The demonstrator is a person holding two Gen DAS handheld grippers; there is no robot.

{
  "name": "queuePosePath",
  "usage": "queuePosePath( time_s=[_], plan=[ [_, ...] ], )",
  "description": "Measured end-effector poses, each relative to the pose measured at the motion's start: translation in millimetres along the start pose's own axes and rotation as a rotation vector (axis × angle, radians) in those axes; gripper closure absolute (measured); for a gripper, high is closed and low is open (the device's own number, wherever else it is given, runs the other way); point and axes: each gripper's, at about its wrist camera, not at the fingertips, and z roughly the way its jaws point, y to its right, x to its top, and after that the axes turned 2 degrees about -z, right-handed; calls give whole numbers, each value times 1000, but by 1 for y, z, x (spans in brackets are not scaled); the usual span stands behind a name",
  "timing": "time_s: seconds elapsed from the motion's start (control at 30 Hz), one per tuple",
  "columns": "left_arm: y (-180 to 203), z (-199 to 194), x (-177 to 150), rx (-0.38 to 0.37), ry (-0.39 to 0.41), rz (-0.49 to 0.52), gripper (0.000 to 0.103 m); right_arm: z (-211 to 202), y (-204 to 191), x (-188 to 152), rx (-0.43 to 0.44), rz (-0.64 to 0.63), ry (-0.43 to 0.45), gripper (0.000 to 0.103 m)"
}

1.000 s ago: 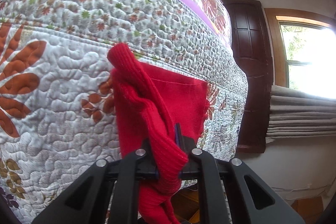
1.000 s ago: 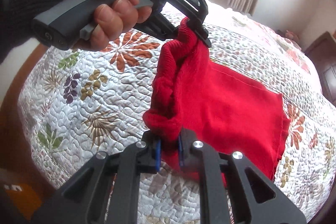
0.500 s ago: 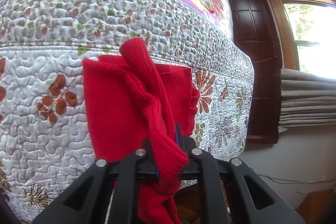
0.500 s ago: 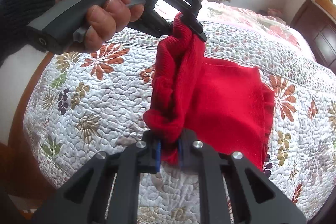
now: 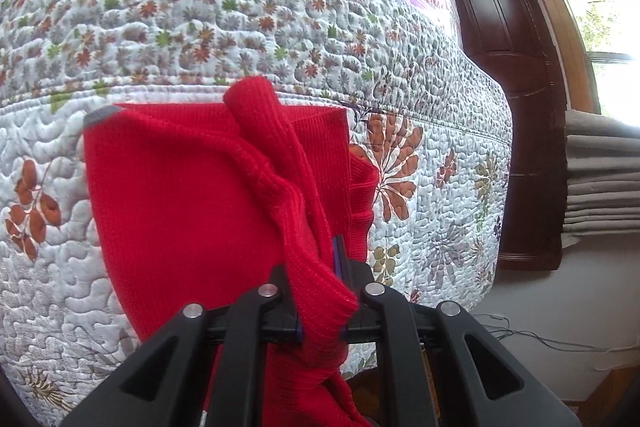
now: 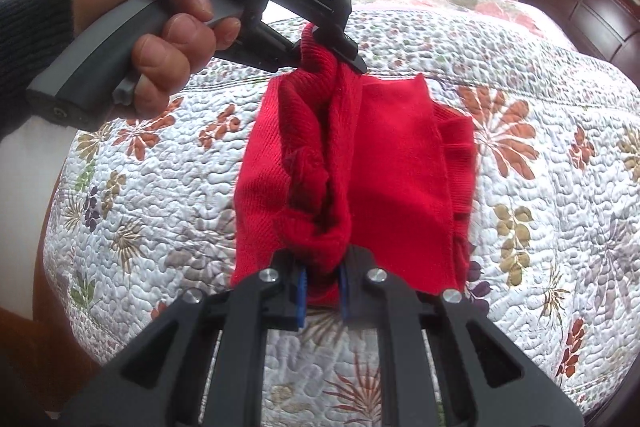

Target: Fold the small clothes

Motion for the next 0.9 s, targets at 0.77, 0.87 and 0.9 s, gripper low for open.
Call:
queuePosePath(
  time_s=[0.77,0.87,0.9],
  plan=[
    [49,83,-11,252,74,3,92,30,90,-40,105,163,-84,94],
    [45,91,-11,260,77,-29,85,37,105,-47,165,232,-96,94],
    [44,93,-12,247,77,-41,79,40,109,-50,182,249,-102,94]
  ],
)
